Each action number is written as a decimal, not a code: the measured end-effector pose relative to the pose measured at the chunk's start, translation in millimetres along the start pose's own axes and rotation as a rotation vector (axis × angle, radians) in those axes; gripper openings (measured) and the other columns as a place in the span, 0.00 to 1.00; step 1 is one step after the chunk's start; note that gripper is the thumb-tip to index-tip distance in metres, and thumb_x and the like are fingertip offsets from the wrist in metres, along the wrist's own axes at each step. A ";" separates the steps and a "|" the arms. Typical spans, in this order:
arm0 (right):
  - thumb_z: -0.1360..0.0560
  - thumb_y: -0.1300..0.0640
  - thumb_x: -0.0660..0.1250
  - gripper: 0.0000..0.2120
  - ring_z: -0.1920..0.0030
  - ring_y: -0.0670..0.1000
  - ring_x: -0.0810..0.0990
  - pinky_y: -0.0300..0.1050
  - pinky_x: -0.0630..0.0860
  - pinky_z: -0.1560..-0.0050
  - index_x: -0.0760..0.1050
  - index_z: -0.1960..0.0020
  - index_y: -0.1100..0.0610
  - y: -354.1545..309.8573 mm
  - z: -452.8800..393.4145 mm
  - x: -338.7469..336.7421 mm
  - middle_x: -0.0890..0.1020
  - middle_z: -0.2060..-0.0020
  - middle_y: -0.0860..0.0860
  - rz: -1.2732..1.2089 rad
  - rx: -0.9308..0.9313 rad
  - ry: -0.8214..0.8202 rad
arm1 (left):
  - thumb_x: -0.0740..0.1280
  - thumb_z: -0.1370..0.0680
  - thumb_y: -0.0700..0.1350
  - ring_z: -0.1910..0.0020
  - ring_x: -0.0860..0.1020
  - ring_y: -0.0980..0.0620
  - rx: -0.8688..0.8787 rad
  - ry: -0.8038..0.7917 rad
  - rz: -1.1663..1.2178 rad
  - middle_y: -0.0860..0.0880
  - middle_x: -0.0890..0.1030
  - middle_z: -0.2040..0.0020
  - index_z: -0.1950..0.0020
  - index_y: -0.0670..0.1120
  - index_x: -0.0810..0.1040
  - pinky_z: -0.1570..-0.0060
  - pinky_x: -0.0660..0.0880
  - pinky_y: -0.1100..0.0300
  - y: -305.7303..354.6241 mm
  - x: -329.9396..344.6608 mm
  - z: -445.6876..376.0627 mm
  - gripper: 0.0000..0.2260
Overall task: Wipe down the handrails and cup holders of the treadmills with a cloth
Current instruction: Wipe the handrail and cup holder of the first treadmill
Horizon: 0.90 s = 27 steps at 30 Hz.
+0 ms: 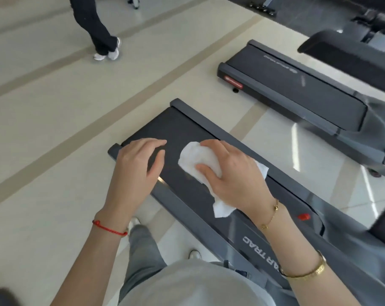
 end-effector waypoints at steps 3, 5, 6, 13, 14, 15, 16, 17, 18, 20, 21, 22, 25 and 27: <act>0.23 0.52 0.66 0.16 0.52 0.52 0.79 0.47 0.76 0.58 0.72 0.36 0.53 -27.3 -35.1 22.5 0.80 0.46 0.47 0.006 -0.066 0.006 | 0.65 0.20 0.41 0.45 0.79 0.49 -0.040 0.025 -0.033 0.48 0.82 0.43 0.39 0.43 0.80 0.40 0.74 0.46 -39.2 -22.4 -9.1 0.11; 0.22 0.53 0.65 0.17 0.50 0.52 0.79 0.49 0.76 0.57 0.72 0.34 0.54 -50.3 -60.7 45.4 0.79 0.44 0.48 -0.002 -0.097 -0.017 | 0.65 0.20 0.41 0.45 0.79 0.49 -0.055 0.042 -0.046 0.49 0.82 0.43 0.39 0.44 0.80 0.40 0.73 0.46 -70.2 -40.2 -16.8 0.11; 0.22 0.53 0.64 0.17 0.48 0.52 0.78 0.49 0.76 0.55 0.71 0.34 0.54 -61.6 -74.3 57.7 0.79 0.43 0.48 -0.003 -0.112 -0.034 | 0.65 0.20 0.41 0.45 0.79 0.48 -0.064 0.047 -0.056 0.49 0.83 0.43 0.39 0.43 0.80 0.40 0.73 0.47 -86.5 -49.9 -20.6 0.10; 0.23 0.54 0.66 0.19 0.48 0.51 0.79 0.42 0.72 0.60 0.71 0.32 0.53 -129.3 -169.0 128.8 0.79 0.41 0.47 -0.073 -0.137 -0.055 | 0.66 0.20 0.42 0.45 0.80 0.49 -0.130 0.057 -0.133 0.50 0.83 0.44 0.40 0.44 0.80 0.40 0.73 0.50 -199.8 -123.0 -38.0 0.10; 0.23 0.54 0.66 0.19 0.49 0.51 0.79 0.42 0.73 0.60 0.71 0.32 0.53 -139.4 -182.0 137.8 0.79 0.41 0.47 -0.082 -0.136 -0.050 | 0.65 0.20 0.42 0.45 0.79 0.50 -0.143 0.060 -0.145 0.50 0.83 0.44 0.40 0.44 0.80 0.39 0.72 0.52 -215.5 -134.1 -39.8 0.10; 0.22 0.53 0.66 0.19 0.49 0.51 0.79 0.42 0.73 0.60 0.71 0.32 0.53 -148.6 -195.3 146.4 0.79 0.41 0.47 -0.091 -0.136 -0.043 | 0.65 0.19 0.42 0.44 0.79 0.50 -0.163 0.061 -0.156 0.51 0.82 0.44 0.40 0.45 0.80 0.39 0.72 0.53 -231.1 -145.1 -42.5 0.10; 0.22 0.53 0.66 0.19 0.49 0.51 0.79 0.42 0.73 0.59 0.71 0.32 0.53 -156.9 -208.0 154.6 0.79 0.41 0.47 -0.098 -0.136 -0.037 | 0.65 0.19 0.42 0.44 0.79 0.50 -0.177 0.063 -0.168 0.51 0.82 0.44 0.40 0.45 0.80 0.39 0.72 0.51 -246.3 -155.0 -45.5 0.10; 0.22 0.53 0.66 0.19 0.49 0.51 0.79 0.41 0.73 0.59 0.71 0.32 0.53 -164.1 -220.2 162.1 0.79 0.41 0.47 -0.104 -0.139 -0.032 | 0.65 0.20 0.42 0.44 0.79 0.49 -0.185 0.066 -0.180 0.51 0.82 0.44 0.40 0.45 0.80 0.39 0.72 0.50 -259.8 -163.7 -48.9 0.10; 0.22 0.52 0.66 0.19 0.49 0.51 0.79 0.42 0.74 0.59 0.71 0.32 0.53 -170.7 -232.3 169.0 0.79 0.41 0.47 -0.108 -0.143 -0.032 | 0.65 0.20 0.42 0.44 0.79 0.49 -0.194 0.069 -0.190 0.50 0.82 0.44 0.40 0.45 0.80 0.40 0.73 0.49 -272.4 -171.5 -52.5 0.10; 0.22 0.52 0.66 0.19 0.49 0.51 0.79 0.44 0.75 0.58 0.71 0.32 0.53 -181.7 -255.2 181.8 0.79 0.42 0.47 -0.110 -0.154 -0.046 | 0.65 0.19 0.42 0.45 0.79 0.48 -0.218 0.071 -0.199 0.50 0.82 0.44 0.40 0.45 0.80 0.40 0.73 0.48 -296.6 -184.0 -61.3 0.09; 0.22 0.52 0.66 0.19 0.49 0.51 0.79 0.44 0.76 0.58 0.71 0.32 0.53 -185.5 -267.1 188.1 0.79 0.42 0.47 -0.111 -0.159 -0.054 | 0.65 0.19 0.42 0.45 0.79 0.48 -0.232 0.073 -0.198 0.50 0.82 0.44 0.40 0.45 0.80 0.40 0.73 0.47 -308.7 -189.0 -67.2 0.09; 0.23 0.52 0.66 0.19 0.49 0.51 0.79 0.45 0.76 0.59 0.71 0.32 0.53 -188.0 -279.4 194.3 0.79 0.42 0.47 -0.111 -0.160 -0.061 | 0.65 0.19 0.42 0.44 0.79 0.48 -0.244 0.073 -0.199 0.51 0.82 0.44 0.39 0.46 0.80 0.40 0.73 0.47 -319.8 -192.6 -74.3 0.10; 0.23 0.51 0.66 0.19 0.49 0.51 0.79 0.43 0.74 0.59 0.72 0.33 0.53 -190.7 -318.9 215.9 0.79 0.43 0.47 -0.109 -0.162 -0.077 | 0.65 0.19 0.42 0.45 0.79 0.49 -0.277 0.075 -0.203 0.51 0.82 0.44 0.39 0.46 0.80 0.39 0.71 0.51 -352.9 -197.7 -98.0 0.10; 0.23 0.51 0.66 0.19 0.50 0.51 0.79 0.39 0.70 0.60 0.72 0.33 0.52 -191.5 -350.0 230.1 0.79 0.43 0.47 -0.096 -0.162 -0.090 | 0.65 0.20 0.41 0.46 0.79 0.49 -0.296 0.070 -0.198 0.51 0.82 0.45 0.39 0.46 0.80 0.40 0.71 0.53 -376.3 -198.4 -119.4 0.10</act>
Point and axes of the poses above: each hand's wrist, its own z-axis away from the middle knuckle, its own x-axis out of the palm, y = z × x, the point moved 3 cm from there along -z, towards the middle knuckle
